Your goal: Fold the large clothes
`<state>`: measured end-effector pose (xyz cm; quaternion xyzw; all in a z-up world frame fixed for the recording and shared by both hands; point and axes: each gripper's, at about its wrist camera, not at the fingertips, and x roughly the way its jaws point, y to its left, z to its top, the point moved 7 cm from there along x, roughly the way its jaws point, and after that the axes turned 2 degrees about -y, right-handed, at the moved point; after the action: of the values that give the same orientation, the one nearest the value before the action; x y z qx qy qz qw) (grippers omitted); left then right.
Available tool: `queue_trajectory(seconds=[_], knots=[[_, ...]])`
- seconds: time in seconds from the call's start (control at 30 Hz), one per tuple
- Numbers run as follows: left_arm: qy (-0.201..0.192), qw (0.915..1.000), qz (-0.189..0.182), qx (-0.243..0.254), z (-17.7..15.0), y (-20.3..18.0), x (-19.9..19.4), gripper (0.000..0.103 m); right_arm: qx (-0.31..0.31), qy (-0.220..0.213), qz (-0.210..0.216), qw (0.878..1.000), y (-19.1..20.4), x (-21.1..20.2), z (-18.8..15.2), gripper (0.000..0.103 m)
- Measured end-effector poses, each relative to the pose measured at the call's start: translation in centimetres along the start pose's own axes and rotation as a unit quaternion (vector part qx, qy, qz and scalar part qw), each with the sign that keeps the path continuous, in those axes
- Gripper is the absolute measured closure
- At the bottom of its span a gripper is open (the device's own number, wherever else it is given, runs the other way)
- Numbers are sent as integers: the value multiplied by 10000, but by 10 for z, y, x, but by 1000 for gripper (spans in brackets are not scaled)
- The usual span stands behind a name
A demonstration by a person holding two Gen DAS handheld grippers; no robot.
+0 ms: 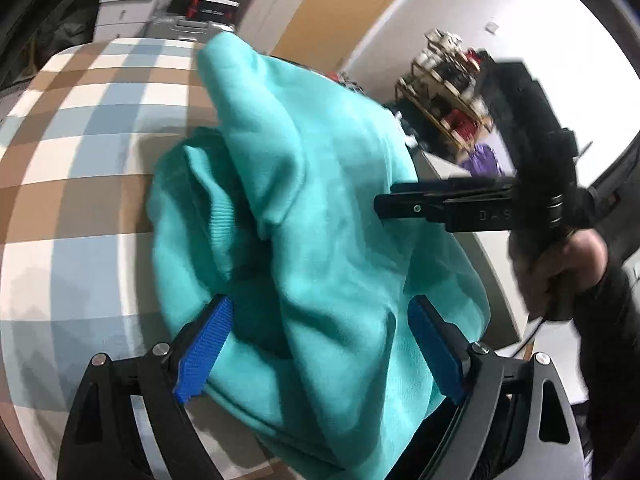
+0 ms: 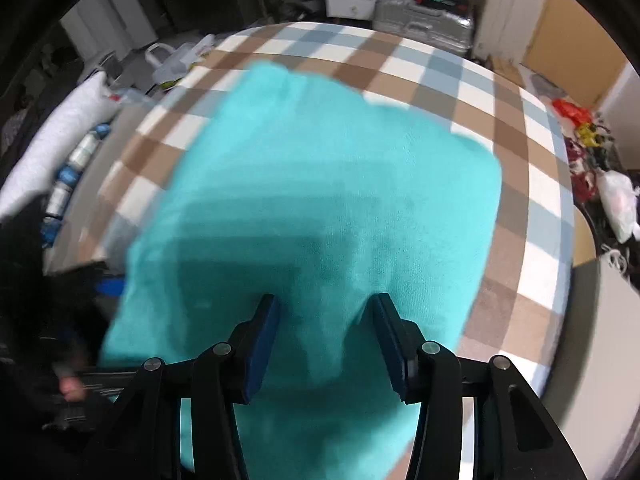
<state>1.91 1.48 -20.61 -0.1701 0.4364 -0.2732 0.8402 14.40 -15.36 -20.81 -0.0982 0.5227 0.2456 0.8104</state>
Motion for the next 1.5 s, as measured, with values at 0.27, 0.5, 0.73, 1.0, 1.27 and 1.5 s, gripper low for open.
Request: queue_trajectory(seconds=[0.27, 0.5, 0.73, 1.0, 1.27, 1.5], knots=[[-1085, 9919, -648, -126, 32, 8, -66, 18, 959, -961, 902, 9866, -12, -11, -2, 53], [-705, 9913, -953, 571, 79, -64, -57, 17, 1416, -1505, 2209, 9531, -3, -80, -48, 53], [826, 9961, 6, 307, 78, -32, 80, 21, 2113, -1009, 2786, 9314, -10, -34, -94, 76], [599, 9960, 124, 648, 66, -47, 44, 20, 2226, -1213, 2713, 9285, -10, -20, -91, 103], [1020, 9897, -454, 901, 2, -72, 19, 19, 1008, -1163, 1393, 9782, 15, -53, -98, 71], [832, 9946, -494, 372, -15, -38, 40, 20, 1523, -889, 1787, 9680, -7, -2, -101, 88]])
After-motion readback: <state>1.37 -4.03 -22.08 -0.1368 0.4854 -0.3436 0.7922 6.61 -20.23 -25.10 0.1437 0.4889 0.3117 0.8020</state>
